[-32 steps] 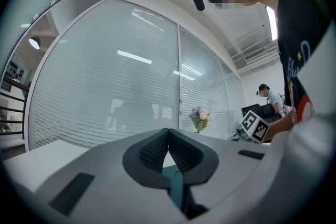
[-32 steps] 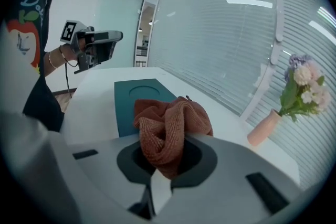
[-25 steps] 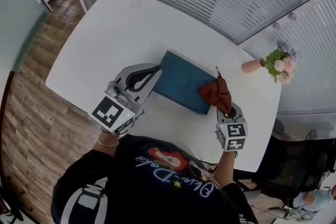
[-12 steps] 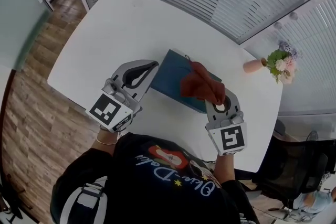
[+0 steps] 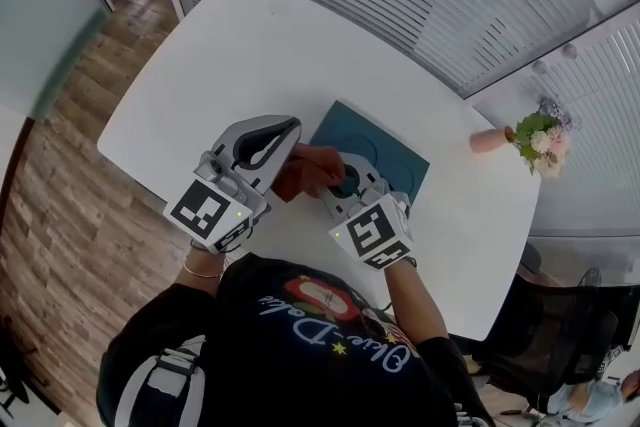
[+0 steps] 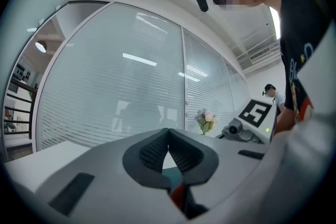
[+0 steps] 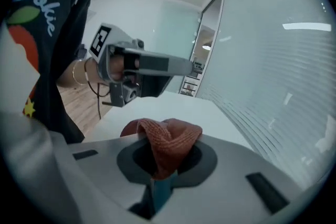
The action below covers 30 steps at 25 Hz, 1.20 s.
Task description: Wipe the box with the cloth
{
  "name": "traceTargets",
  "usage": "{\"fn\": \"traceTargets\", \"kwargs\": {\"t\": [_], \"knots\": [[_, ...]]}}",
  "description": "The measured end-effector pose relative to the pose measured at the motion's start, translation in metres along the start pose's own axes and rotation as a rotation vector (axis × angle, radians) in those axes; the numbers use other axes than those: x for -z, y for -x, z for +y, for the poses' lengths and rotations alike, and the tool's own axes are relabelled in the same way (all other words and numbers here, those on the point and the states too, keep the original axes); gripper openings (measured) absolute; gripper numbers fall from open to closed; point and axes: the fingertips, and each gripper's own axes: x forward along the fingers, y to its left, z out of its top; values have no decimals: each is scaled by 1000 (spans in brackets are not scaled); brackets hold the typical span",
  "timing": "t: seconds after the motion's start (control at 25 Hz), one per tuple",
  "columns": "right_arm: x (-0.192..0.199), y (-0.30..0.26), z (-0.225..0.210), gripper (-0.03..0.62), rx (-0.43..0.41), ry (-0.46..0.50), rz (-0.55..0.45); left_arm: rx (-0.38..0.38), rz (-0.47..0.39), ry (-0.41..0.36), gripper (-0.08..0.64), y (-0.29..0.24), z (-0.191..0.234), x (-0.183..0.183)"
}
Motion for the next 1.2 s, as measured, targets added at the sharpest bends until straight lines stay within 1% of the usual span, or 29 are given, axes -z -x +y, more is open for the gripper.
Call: {"fn": "traceTargets", "kwargs": {"t": [0.12,0.24,0.52,0.92,1.2], "knots": [[22,-10,-3,26,24,1,92,-9,6,12,3,4,4,2],[37,-12,-5,26,34,-9,144,-11,5,22,3,4,5,3],[51,-2,-7,26,64,-69,127,16,16,20,3,-2,-5,5],[75,25,-11,26,132,-111,161,20,26,23,3,-3,-8,7],[92,47,-11,26,166,-172,179,28,29,25,3,-5,-11,8]]}}
